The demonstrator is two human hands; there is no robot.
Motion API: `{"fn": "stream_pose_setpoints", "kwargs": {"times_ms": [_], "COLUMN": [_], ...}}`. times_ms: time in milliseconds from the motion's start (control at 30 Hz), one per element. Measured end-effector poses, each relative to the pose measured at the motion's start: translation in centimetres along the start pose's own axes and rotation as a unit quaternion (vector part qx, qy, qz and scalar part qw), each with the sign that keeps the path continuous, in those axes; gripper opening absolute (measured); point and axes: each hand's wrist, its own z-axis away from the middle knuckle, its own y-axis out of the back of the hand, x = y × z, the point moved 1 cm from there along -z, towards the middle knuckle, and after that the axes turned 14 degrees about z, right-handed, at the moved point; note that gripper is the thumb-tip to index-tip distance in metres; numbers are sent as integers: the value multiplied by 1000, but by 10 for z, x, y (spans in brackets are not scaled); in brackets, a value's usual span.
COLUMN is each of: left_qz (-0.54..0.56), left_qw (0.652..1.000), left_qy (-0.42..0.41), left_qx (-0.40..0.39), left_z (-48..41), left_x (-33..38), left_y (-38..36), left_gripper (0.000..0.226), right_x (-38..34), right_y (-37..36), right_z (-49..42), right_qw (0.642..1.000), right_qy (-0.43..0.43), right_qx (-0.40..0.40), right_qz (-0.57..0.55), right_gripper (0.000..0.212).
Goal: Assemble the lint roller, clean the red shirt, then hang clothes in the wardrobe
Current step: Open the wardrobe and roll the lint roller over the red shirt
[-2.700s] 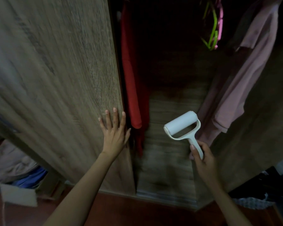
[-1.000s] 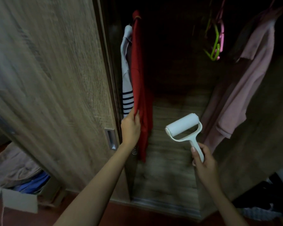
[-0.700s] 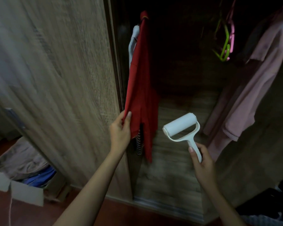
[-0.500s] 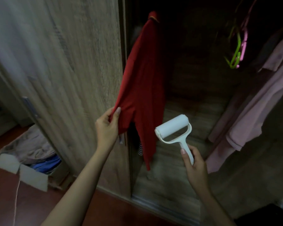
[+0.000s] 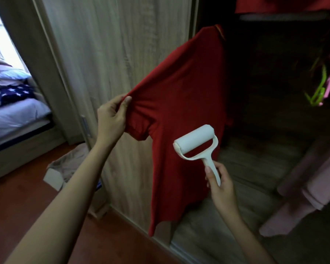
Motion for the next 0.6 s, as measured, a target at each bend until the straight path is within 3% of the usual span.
{"fn": "stream_pose_setpoints", "kwargs": {"times_ms": [200,333,500,600], "left_qz": [15,32,69,97], "left_qw": [999,996,991,987], "left_qy": [-43,-68,-43,-25], "left_qx": [1,-49,-108,-127], "left_z": [-35,-47,-64,-74], "left_x": [-22,-32,-41,-48], "left_y": [5,9,15,17], "left_gripper": [25,43,64,51], "right_x": [-35,-48,-55,-58], "right_y": [-30,-43,-54,-62], "right_z": [-22,-33,-43,-48], "right_qw": [999,997,996,995], "right_qy": [22,40,46,47], "right_qx": [30,57,73,82], "right_qz": [-14,-18,-16,-11], "right_gripper": [21,38,30,36]}}
